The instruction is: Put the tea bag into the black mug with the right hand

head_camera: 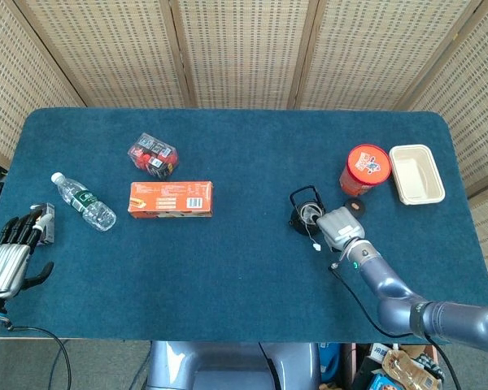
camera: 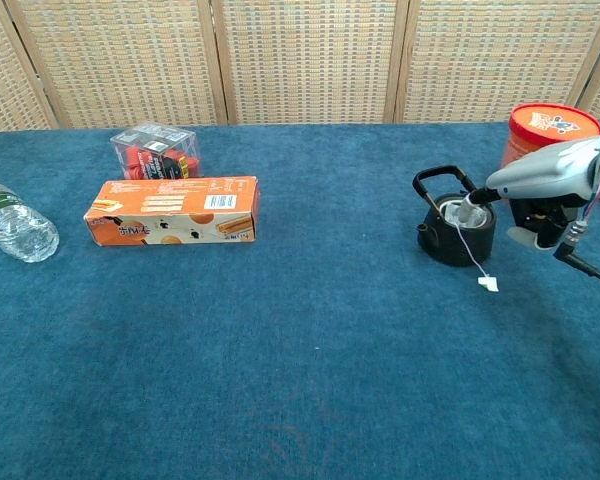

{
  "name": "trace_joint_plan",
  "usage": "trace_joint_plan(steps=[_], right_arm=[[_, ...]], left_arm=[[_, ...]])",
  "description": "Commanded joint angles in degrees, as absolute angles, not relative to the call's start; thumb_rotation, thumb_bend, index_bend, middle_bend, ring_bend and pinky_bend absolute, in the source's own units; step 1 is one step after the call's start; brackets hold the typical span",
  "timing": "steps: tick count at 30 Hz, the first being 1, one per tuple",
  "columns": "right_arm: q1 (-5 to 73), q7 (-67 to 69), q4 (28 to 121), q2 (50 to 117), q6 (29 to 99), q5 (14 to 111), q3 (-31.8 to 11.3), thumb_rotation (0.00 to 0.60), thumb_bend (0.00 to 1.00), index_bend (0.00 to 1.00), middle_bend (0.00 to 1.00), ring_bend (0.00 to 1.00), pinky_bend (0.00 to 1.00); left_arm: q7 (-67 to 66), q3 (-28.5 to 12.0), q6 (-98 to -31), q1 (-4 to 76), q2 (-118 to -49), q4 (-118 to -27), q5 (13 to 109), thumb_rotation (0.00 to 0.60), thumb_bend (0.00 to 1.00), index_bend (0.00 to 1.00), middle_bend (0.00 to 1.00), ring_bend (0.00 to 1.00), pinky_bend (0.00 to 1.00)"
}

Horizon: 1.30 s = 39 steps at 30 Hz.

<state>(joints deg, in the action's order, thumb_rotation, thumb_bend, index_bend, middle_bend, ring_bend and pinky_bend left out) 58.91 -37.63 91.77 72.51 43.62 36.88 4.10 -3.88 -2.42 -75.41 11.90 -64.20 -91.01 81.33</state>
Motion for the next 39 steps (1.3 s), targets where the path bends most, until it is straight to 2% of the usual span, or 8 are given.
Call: trace_joint_plan(steps=[1, 8, 39], right_arm=[[58.8, -37.8, 93.9, 71.1, 45.0, 37.5, 4.1, 0.6, 0.78, 0.17, 0.96, 0.97, 1.0], [58.4, -37.9, 96.1, 69.5, 46.0, 38.2, 4.7, 0.6, 0.78, 0.17, 0.96, 0.97, 1.0], [60.3, -38.0, 88.9, 73.2, 42.4, 33.4, 5.7, 0.6, 0.78, 0.17, 0.96, 0.97, 1.0]], left_arm=[[-3.8, -2.4, -75.4, 11.9, -64.2, -91.0, 81.4, 0.6, 0.38, 0.0, 0.0, 0.0, 0.0], [-3.9, -2.4, -75.6, 11.9, -64.2, -91.2, 81.6, 0.6, 0.38, 0.0, 0.0, 0.0, 0.0], [-3.4, -2.2, -75.2, 11.7, -64.5, -90.4, 81.2, 0.6, 0.38, 0.0, 0.0, 0.0, 0.0]])
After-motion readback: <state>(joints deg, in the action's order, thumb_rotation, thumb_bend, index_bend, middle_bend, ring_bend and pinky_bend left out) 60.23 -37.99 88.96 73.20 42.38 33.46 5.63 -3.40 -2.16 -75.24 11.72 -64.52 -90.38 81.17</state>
